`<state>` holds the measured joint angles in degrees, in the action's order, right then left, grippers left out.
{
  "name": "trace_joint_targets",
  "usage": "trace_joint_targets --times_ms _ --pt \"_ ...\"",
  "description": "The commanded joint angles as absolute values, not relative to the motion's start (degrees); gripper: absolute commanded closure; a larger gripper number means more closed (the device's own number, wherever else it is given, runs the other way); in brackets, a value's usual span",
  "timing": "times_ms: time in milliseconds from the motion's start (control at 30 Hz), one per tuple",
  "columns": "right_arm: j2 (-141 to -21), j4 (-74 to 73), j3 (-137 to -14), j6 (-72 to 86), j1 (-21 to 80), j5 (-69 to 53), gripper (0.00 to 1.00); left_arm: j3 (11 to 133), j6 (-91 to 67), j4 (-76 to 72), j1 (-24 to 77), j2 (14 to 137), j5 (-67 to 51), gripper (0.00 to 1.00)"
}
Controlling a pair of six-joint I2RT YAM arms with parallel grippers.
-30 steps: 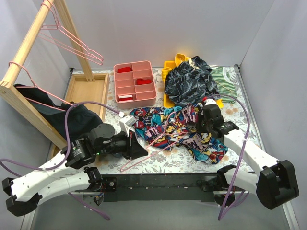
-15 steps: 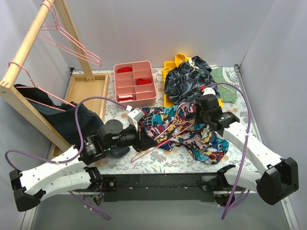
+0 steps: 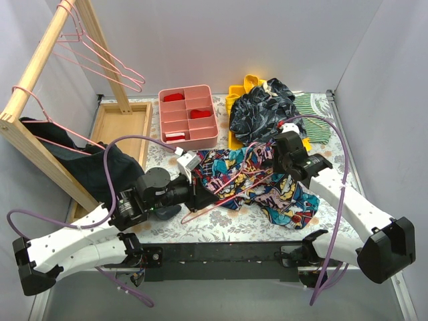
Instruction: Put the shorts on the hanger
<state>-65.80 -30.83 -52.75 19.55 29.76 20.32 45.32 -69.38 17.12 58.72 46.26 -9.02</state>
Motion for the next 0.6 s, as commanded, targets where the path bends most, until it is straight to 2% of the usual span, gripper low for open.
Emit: trace_joint_targets --times_ms 0,300,567 --pt "-66.53 -31.29 -54.05 19.6 29.88 22.41 0.99 46.06 -68.03 16.96 58.71 44.04 -10.02 1.0" --pt "-66.8 -30.67 -54.05 19.86 29.88 22.06 0.99 43.86 -68.03 17.76 58.71 42.63 -9.41 1.0" --pt "-63.37 -34.27 -59.32 20.74 29.97 15.58 0.99 38.42 -67.59 6.87 58.71 44.21 -7.39 1.0"
